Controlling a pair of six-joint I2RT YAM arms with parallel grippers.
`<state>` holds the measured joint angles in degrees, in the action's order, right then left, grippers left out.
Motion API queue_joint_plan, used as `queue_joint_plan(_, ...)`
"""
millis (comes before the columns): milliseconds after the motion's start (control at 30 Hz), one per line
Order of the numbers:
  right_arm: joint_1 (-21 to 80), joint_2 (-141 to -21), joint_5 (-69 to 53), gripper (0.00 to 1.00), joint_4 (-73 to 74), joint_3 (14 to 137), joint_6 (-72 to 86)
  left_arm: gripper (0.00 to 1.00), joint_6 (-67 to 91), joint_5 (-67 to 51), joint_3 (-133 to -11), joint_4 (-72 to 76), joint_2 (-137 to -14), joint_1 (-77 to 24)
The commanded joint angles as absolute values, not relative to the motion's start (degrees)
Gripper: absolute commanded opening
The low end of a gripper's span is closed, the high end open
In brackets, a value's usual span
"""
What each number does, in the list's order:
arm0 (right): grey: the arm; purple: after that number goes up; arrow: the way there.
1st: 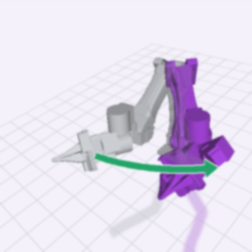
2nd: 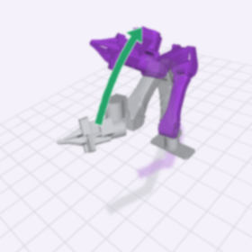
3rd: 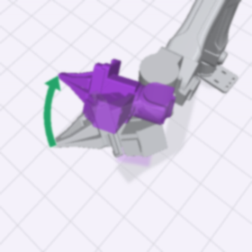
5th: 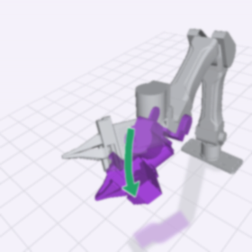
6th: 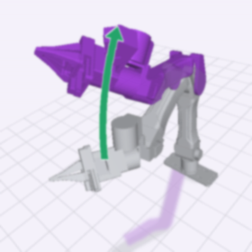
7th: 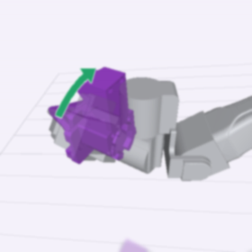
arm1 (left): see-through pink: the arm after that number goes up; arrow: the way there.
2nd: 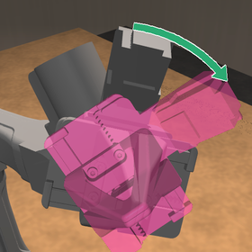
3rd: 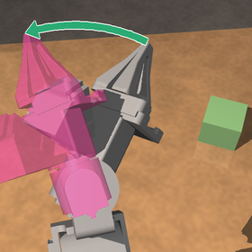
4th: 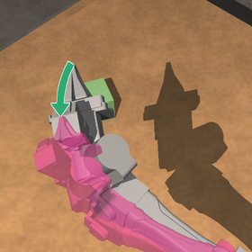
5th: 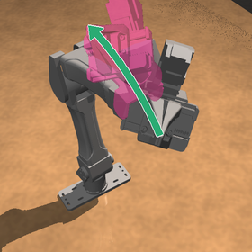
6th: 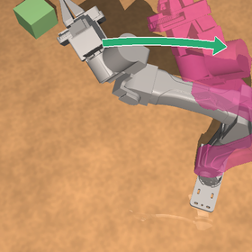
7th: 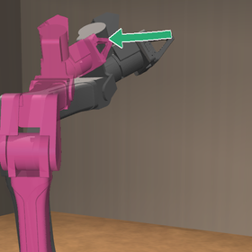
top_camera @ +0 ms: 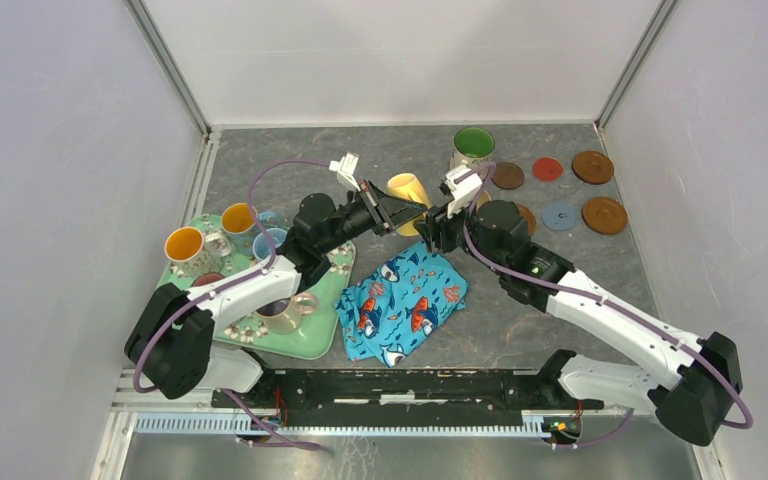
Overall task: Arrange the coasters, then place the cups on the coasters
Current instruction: Place the cup on the coaster.
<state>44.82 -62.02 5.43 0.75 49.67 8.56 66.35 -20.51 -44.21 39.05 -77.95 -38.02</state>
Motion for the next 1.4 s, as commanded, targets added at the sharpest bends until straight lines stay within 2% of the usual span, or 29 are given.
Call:
queue_joint_plan(0,46.6,-63.2,7.4,0.51,-0.1,52.5,5.8,0.02,63.1,-20.3,-46.4,42.6,-74.5,-38.2)
queue_joint_plan(67,47.5,-63.5,8.3,0.44,-0.1,52.6,4.8,0.02,63.1,-20.3,-46.4,41.8,-74.2,-38.2)
queue_joint_plan(133,48.4,-63.7,9.5,0.31,-0.1,52.7,3.7,0.02,63.2,-20.1,-46.2,41.2,-73.7,-38.2)
queue_joint_plan(233,49.5,-64.0,12.8,0.04,-0.1,52.9,1.0,0.02,62.8,-19.6,-46.3,38.0,-72.7,-38.2)
queue_joint_plan(267,49.9,-64.1,13.9,0.0,-0.2,52.9,0.5,0.02,62.8,-19.3,-46.4,36.8,-72.3,-38.1)
queue_joint_plan(367,51.5,-64.0,17.1,0.0,-1.4,52.5,-4.4,0.02,62.5,-18.0,-46.9,31.2,-71.2,-38.1)
queue_joint_plan(400,52.4,-64.1,18.3,0.0,-2.2,52.2,-5.9,0.06,62.4,-17.6,-47.3,28.8,-70.9,-38.1)
queue_joint_plan(533,58.1,-64.8,26.7,0.0,-5.4,51.1,-14.8,0.35,63.4,-15.7,-48.4,20.0,-69.6,-37.9)
queue_joint_plan(633,63.5,-66.0,33.4,0.0,-8.7,50.3,-22.8,0.51,64.5,-14.3,-49.0,13.7,-68.4,-37.4)
queue_joint_plan(700,66.8,-67.1,38.5,0.0,-11.4,49.7,-28.4,0.53,64.7,-14.0,-49.5,10.5,-67.9,-37.0)
queue_joint_plan(867,71.7,-70.0,46.3,0.0,-16.8,49.3,-38.1,0.51,64.4,-12.9,-51.8,1.2,-68.1,-35.9)
queue_joint_plan(1000,75.3,-73.4,52.0,0.0,-22.1,48.4,-48.0,0.46,64.8,-13.9,-51.8,-1.5,-69.0,-35.3)
queue_joint_plan(1100,77.5,-75.2,54.5,0.0,-26.4,47.7,-53.8,0.37,65.0,-14.7,-51.5,-1.9,-69.9,-35.3)
queue_joint_plan(1167,78.1,-75.8,54.8,0.0,-27.6,47.9,-55.1,0.27,65.2,-15.3,-51.1,-1.8,-70.5,-35.2)
queue_joint_plan(1267,78.3,-76.0,55.1,0.0,-27.7,48.4,-54.8,0.06,65.7,-16.2,-50.2,-0.6,-70.7,-35.1)
queue_joint_plan(1300,78.3,-75.9,55.3,0.0,-27.6,48.5,-53.8,0.02,65.8,-16.2,-49.8,-0.3,-70.6,-35.0)
queue_joint_plan(1367,78.2,-75.6,55.3,0.01,-27.3,48.5,-52.2,0.02,66.5,-16.2,-48.6,2.5,-69.8,-34.6)
